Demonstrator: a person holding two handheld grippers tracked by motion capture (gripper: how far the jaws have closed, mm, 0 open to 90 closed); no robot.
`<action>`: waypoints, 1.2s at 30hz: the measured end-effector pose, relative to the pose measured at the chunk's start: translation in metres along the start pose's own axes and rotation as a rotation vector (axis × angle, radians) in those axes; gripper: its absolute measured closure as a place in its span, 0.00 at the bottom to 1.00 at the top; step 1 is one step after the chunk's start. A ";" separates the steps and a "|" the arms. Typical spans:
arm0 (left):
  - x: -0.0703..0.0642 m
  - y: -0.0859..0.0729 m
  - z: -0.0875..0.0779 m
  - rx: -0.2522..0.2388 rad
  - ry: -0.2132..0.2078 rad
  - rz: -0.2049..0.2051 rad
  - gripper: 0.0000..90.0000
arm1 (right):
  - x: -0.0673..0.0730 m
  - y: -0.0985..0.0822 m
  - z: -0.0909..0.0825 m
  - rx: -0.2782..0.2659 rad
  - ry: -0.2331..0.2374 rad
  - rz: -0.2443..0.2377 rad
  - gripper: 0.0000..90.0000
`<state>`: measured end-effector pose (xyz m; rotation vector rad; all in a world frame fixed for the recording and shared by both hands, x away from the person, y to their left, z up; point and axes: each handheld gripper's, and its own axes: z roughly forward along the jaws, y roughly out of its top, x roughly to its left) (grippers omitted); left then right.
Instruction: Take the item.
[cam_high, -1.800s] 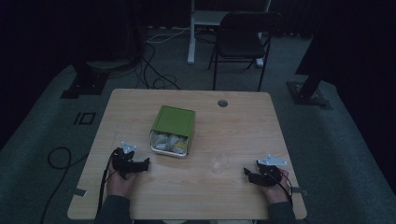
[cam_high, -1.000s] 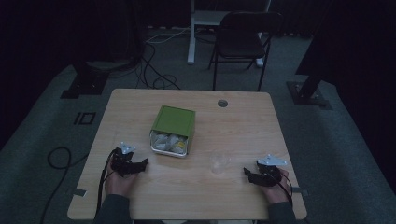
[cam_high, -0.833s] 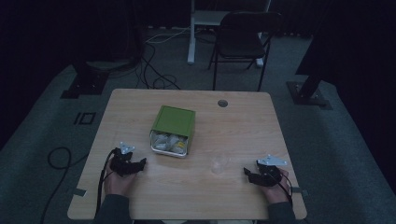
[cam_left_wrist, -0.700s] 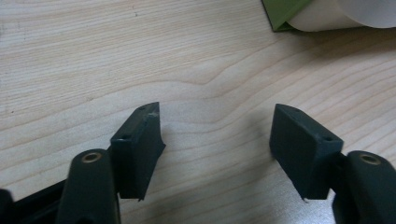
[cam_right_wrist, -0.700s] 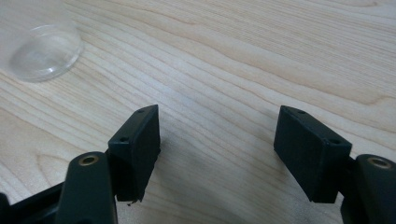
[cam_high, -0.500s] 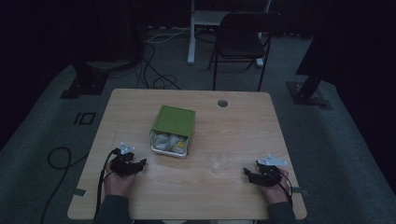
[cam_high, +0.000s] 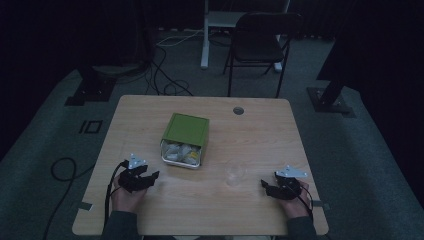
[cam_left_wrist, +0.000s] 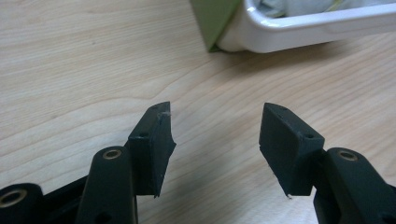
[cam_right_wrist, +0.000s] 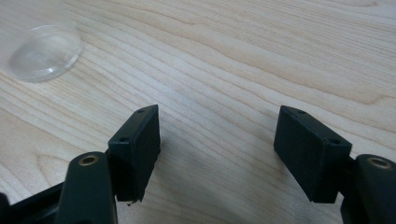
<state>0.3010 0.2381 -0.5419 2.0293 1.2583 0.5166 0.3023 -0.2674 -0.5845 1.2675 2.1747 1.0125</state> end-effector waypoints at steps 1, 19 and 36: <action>-0.002 0.000 -0.001 -0.006 -0.005 0.003 0.50 | 0.000 0.000 0.000 0.000 -0.001 0.000 0.35; -0.028 0.019 -0.013 -0.032 -0.090 0.114 0.50 | 0.001 0.000 0.000 0.001 -0.002 0.001 0.34; -0.054 0.043 -0.004 -0.046 -0.161 0.223 0.53 | 0.002 0.000 0.000 0.001 -0.003 0.003 0.34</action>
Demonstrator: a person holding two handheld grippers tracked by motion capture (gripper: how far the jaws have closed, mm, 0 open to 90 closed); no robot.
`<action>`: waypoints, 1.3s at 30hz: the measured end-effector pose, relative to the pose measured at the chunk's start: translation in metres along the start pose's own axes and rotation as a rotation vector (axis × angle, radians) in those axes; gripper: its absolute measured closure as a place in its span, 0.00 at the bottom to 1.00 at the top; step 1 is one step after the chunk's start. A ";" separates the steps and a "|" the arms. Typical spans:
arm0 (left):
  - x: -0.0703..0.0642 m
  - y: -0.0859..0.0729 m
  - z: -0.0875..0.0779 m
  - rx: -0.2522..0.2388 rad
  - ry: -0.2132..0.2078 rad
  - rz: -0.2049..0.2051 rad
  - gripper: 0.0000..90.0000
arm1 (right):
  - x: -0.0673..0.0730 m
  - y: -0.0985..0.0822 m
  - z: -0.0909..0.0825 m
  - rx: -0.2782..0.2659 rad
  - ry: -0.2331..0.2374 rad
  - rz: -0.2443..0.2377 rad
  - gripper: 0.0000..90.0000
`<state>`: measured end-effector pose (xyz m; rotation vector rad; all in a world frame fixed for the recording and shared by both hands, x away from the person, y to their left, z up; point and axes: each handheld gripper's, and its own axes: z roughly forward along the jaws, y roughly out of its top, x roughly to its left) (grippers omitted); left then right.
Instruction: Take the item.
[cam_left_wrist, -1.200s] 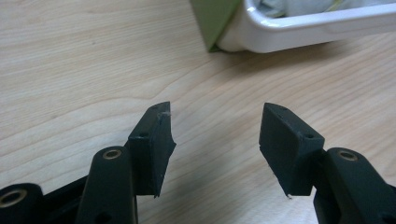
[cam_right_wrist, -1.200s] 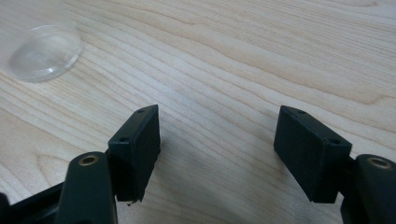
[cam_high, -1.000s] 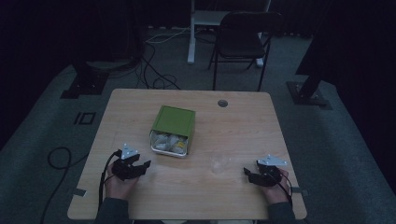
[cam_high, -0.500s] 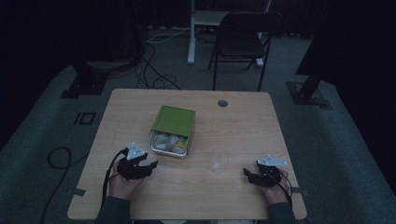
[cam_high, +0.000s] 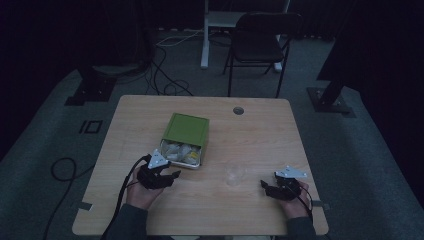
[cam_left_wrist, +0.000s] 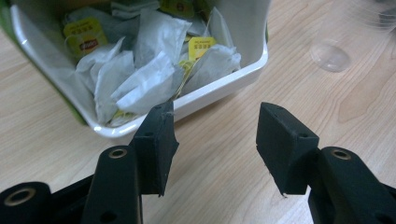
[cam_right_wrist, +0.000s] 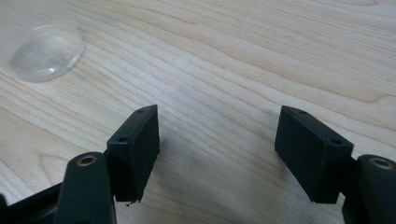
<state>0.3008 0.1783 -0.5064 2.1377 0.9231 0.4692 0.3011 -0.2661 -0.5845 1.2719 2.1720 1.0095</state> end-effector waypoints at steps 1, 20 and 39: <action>0.000 0.001 0.001 0.001 -0.002 0.005 0.53 | 0.000 0.000 0.000 0.000 0.000 0.000 0.34; -0.002 0.021 0.035 -0.014 -0.072 0.044 0.51 | 0.000 0.000 0.000 0.000 -0.001 0.000 0.34; 0.001 0.023 0.044 0.060 -0.076 0.083 0.59 | 0.000 0.000 0.000 0.001 0.000 -0.001 0.33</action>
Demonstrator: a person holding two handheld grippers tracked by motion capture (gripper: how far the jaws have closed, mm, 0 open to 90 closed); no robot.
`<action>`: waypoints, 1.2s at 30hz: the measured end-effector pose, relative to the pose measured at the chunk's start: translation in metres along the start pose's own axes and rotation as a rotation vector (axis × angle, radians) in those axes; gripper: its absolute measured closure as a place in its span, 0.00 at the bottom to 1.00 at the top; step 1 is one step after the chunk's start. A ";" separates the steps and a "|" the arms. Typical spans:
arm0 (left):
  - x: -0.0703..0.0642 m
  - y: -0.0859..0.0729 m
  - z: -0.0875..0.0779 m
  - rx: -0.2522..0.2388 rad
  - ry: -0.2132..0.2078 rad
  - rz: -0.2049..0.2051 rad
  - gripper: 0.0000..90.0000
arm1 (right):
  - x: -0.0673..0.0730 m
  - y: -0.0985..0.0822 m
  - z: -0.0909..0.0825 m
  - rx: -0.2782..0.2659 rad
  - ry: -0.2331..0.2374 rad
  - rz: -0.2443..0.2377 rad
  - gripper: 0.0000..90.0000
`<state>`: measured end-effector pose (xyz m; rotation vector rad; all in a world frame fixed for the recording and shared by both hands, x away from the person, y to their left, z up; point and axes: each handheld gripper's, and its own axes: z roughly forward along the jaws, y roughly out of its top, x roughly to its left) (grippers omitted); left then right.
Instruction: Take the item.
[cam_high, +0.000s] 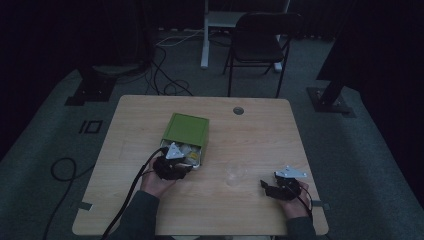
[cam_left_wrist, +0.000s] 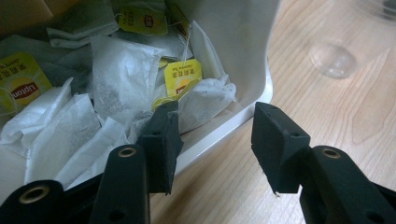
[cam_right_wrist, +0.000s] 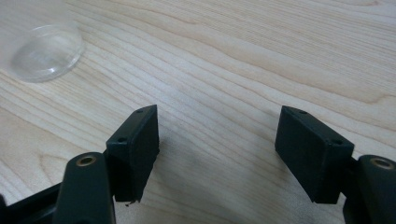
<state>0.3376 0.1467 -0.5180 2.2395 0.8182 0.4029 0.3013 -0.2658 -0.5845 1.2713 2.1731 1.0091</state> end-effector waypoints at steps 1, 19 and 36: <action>-0.001 0.000 -0.001 0.003 0.001 0.005 0.60 | 0.000 0.000 0.000 0.000 0.000 0.000 0.33; -0.013 -0.016 -0.018 0.000 -0.020 0.001 0.65 | 0.000 0.000 0.000 0.000 0.000 0.000 0.34; -0.019 -0.013 -0.047 -0.059 0.002 0.022 0.62 | 0.000 0.000 0.000 0.001 0.000 0.000 0.33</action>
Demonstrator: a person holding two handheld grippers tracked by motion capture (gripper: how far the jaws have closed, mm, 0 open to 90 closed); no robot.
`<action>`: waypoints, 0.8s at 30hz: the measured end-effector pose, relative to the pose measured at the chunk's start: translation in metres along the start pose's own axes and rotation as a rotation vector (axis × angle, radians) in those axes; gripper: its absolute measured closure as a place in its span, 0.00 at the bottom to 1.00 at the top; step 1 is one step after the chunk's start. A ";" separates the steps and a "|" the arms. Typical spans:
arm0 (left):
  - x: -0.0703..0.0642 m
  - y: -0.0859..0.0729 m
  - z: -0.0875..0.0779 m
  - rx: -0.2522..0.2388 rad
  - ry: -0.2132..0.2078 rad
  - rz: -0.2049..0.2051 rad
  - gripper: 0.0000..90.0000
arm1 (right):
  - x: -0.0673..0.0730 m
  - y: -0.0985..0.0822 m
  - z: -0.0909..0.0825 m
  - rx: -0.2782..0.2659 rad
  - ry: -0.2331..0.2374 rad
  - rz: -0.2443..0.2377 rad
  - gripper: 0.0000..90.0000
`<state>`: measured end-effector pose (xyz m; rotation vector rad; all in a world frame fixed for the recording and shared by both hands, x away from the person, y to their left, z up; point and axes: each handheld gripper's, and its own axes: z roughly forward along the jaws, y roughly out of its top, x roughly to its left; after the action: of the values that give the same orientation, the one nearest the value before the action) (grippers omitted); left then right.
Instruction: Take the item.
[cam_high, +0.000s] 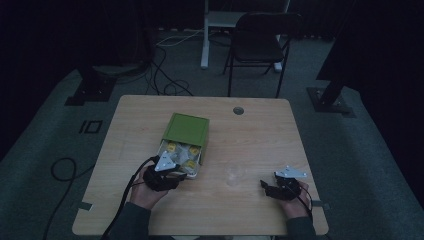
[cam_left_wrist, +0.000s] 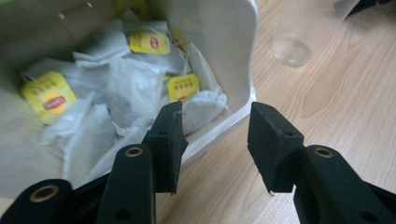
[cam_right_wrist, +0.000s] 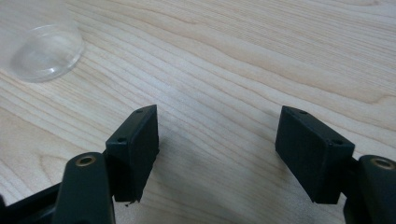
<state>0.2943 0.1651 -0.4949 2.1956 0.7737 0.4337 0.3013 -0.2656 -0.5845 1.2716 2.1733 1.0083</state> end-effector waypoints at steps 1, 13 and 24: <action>0.000 0.001 -0.002 -0.002 0.009 0.002 0.61 | 0.000 0.000 0.000 0.000 0.000 0.000 0.33; 0.010 0.010 -0.015 -0.019 0.081 0.006 0.60 | 0.000 0.000 0.000 0.000 0.000 0.001 0.33; 0.022 -0.004 -0.004 0.036 0.106 -0.037 0.64 | 0.000 0.000 0.000 0.000 0.000 0.000 0.33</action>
<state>0.3074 0.1836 -0.4933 2.2025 0.8843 0.5252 0.3014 -0.2653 -0.5845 1.2723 2.1731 1.0081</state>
